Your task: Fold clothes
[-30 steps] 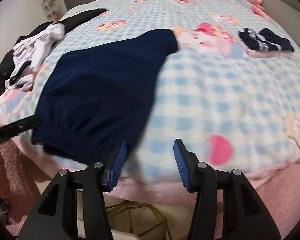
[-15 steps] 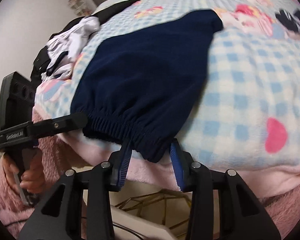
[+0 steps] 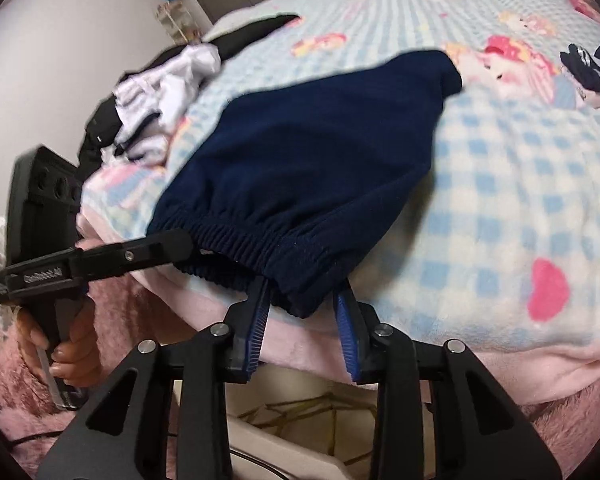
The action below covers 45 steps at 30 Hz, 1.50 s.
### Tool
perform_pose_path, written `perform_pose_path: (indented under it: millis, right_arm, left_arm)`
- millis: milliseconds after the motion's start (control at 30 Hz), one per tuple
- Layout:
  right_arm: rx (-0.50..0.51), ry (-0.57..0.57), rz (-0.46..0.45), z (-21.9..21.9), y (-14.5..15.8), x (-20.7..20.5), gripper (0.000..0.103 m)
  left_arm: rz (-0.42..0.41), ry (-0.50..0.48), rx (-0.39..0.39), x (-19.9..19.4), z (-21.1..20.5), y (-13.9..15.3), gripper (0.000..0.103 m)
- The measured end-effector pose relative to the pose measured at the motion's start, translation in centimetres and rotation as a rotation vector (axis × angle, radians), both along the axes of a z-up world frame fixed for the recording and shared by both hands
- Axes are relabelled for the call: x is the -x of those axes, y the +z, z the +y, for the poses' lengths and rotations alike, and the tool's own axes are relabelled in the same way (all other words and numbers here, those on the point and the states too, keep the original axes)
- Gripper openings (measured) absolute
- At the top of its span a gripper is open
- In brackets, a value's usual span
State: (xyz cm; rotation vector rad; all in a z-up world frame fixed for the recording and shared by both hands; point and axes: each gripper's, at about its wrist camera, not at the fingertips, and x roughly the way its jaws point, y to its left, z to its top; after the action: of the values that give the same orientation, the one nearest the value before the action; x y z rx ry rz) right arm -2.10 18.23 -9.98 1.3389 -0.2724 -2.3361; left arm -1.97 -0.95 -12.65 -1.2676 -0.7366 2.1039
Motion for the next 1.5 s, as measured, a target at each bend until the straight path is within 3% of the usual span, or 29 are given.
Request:
perform_pose_path:
  millis: [200,267,367,500,667,733,833,933,1000,1200,1233,1300,1333,1433,1467,1500]
  right_arm:
    - [0.092,0.037,0.049,0.2,2.5,1.4,0.037]
    - [0.093,0.054,0.062,-0.3,3.3,2.5,0.037]
    - [0.092,0.061,0.054,-0.7,3.8,5.1,0.037]
    - [0.109,0.036,0.043,-0.1,3.6,8.8,0.039]
    - [0.056,-0.059,0.047,1.2,1.3,13.1,0.046]
    - [0.092,-0.102,0.004,2.2,0.8,13.8,0.048]
    - [0.122,-0.101,0.069,3.0,3.0,13.2,0.052]
    - [0.010,-0.068,0.139,3.1,5.0,12.2,0.057]
    - [-0.062,-0.032,0.136,3.2,5.0,11.5,0.057]
    - [-0.167,0.098,0.108,3.3,3.7,9.3,0.057]
    - [-0.180,0.106,0.100,3.1,3.3,9.4,0.057]
    - [-0.190,0.113,0.087,2.4,2.5,10.1,0.057]
    - [-0.178,0.119,0.082,2.1,2.1,10.5,0.057]
    - [-0.174,0.142,0.057,1.1,0.7,11.9,0.060]
    - [-0.184,0.147,0.044,0.8,0.1,12.4,0.058]
    - [-0.173,0.149,0.026,0.6,-0.4,12.7,0.043]
  left_arm:
    - [0.024,0.016,-0.098,1.4,-1.1,1.6,0.055]
    - [0.035,0.013,-0.100,2.4,-1.1,1.9,0.063]
    - [0.065,0.006,-0.079,4.1,-1.1,2.6,0.064]
    - [0.113,0.017,-0.009,6.6,-1.4,3.2,0.067]
    - [0.168,0.142,0.118,7.4,-2.8,3.5,0.067]
    - [0.203,0.168,0.170,7.0,-3.6,3.8,0.067]
    - [0.230,0.087,0.231,7.5,-3.4,4.0,0.067]
    - [0.230,-0.058,0.253,8.5,-2.1,3.4,0.067]
    - [0.205,-0.140,0.305,8.7,-1.0,2.6,0.067]
    - [0.237,-0.174,0.326,7.9,-0.9,2.9,0.067]
    - [0.239,-0.176,0.343,8.1,-0.6,2.8,0.066]
    - [0.222,-0.154,0.378,8.9,0.0,2.4,0.048]
    - [0.210,-0.140,0.388,9.3,0.2,2.1,0.046]
    - [0.197,-0.100,0.349,9.5,0.0,1.7,0.030]
    - [0.204,-0.095,0.347,9.3,0.1,2.0,0.026]
    - [0.214,-0.093,0.349,9.1,0.2,2.3,0.023]
